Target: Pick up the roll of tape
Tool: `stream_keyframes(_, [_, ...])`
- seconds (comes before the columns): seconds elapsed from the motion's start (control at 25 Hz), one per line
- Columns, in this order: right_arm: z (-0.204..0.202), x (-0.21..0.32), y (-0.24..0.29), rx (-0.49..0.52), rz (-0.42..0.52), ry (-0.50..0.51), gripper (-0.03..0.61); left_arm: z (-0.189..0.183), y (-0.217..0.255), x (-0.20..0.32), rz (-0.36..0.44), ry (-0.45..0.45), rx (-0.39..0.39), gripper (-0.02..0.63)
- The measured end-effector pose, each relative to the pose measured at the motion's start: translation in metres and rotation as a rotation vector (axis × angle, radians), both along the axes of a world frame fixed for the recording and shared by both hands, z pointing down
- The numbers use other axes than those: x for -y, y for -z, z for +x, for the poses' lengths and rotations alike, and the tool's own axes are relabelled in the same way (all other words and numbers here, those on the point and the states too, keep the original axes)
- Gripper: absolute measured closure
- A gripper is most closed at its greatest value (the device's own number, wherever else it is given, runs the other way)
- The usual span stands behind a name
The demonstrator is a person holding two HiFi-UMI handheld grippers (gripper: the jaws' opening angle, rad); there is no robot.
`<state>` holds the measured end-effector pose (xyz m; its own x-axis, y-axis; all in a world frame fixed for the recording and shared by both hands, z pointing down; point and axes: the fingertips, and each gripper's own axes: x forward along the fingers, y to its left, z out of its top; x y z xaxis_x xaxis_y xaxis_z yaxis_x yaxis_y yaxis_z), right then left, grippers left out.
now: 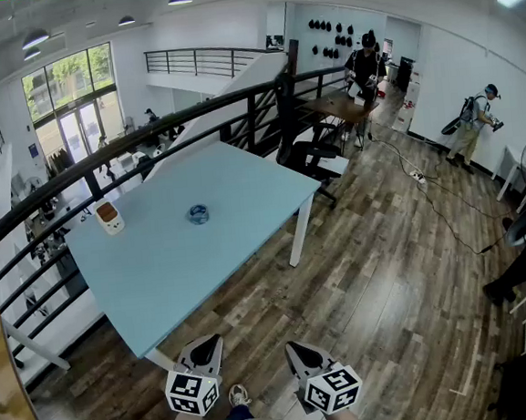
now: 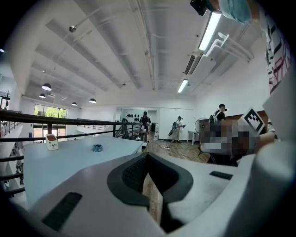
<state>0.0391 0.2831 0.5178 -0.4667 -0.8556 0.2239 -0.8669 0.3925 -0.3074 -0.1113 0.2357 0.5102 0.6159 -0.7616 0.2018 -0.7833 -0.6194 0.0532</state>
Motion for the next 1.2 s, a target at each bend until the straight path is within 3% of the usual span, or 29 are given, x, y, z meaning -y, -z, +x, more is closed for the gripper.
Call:
stream_keyframes(0.28, [-0.024, 0.049, -0.002, 0.057, -0.016, 0.045, 0.551, -0.02, -0.003, 0.047, -0.008, 0.002, -0.019, 0.588])
stream_keyframes(0.52, [-0.031, 0.106, -0.011, 0.054, -0.033, -0.021, 0.534, -0.028, -0.009, 0.094, -0.029, -0.045, -0.034, 0.584])
stream_keyframes(0.6, [-0.036, 0.126, -0.013, 0.062, -0.042, -0.036, 0.372, -0.033, -0.01, 0.111, -0.032, -0.056, -0.036, 0.565])
stream_keyframes(0.64, [-0.04, 0.136, -0.013, 0.063, -0.047, -0.038, 0.362, -0.037, -0.01, 0.121, -0.035, -0.06, -0.037, 0.522])
stream_keyframes(0.72, [-0.047, 0.155, -0.013, 0.061, -0.053, -0.038, 0.362, -0.043, -0.01, 0.14, -0.041, -0.069, -0.035, 0.472])
stream_keyframes(1.2, [-0.062, 0.237, -0.021, 0.064, -0.114, -0.1, 0.362, -0.068, -0.022, 0.232, -0.081, -0.096, -0.012, 0.466])
